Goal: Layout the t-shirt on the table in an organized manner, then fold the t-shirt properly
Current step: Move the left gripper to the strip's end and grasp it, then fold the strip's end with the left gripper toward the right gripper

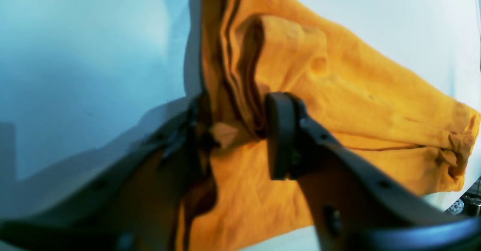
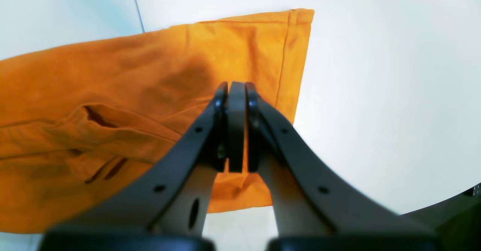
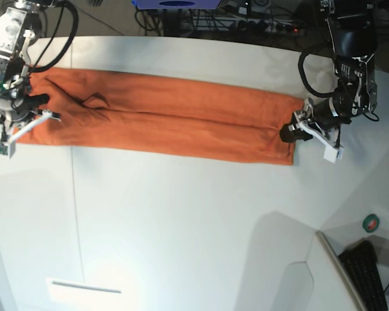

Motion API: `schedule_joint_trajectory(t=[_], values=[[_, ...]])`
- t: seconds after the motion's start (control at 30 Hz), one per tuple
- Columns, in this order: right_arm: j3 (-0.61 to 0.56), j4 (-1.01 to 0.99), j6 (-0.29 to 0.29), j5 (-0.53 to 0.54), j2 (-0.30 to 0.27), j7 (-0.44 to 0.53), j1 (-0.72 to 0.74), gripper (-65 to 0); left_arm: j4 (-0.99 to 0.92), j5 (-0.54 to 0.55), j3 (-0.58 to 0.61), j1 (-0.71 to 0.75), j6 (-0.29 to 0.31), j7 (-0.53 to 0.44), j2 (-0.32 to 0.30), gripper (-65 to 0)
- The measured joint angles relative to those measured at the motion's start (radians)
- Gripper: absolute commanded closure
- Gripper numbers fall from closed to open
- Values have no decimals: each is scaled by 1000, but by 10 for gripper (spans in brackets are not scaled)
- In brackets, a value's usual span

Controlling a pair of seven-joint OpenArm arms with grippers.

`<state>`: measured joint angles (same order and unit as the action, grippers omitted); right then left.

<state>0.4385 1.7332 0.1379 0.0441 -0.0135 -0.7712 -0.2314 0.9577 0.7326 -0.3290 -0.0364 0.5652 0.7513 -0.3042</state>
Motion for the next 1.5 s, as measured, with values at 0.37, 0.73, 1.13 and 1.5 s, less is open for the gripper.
schedule_joint_trajectory(t=[0.37, 0.73, 1.13, 1.5], values=[[0, 0, 0, 0, 0, 0, 0, 0, 7, -287, -2, -41, 5, -84, 2, 0], [0, 0, 0, 1, 0, 0, 0, 0, 371, -389, 0, 95, -180, -49, -19, 0], [0, 0, 0, 0, 0, -3, 4, 0, 800, -393, 115, 154, -278, 267, 75, 0], [0, 0, 0, 0, 0, -3, 6, 0, 785, -429, 332, 150, -278, 270, 172, 0]])
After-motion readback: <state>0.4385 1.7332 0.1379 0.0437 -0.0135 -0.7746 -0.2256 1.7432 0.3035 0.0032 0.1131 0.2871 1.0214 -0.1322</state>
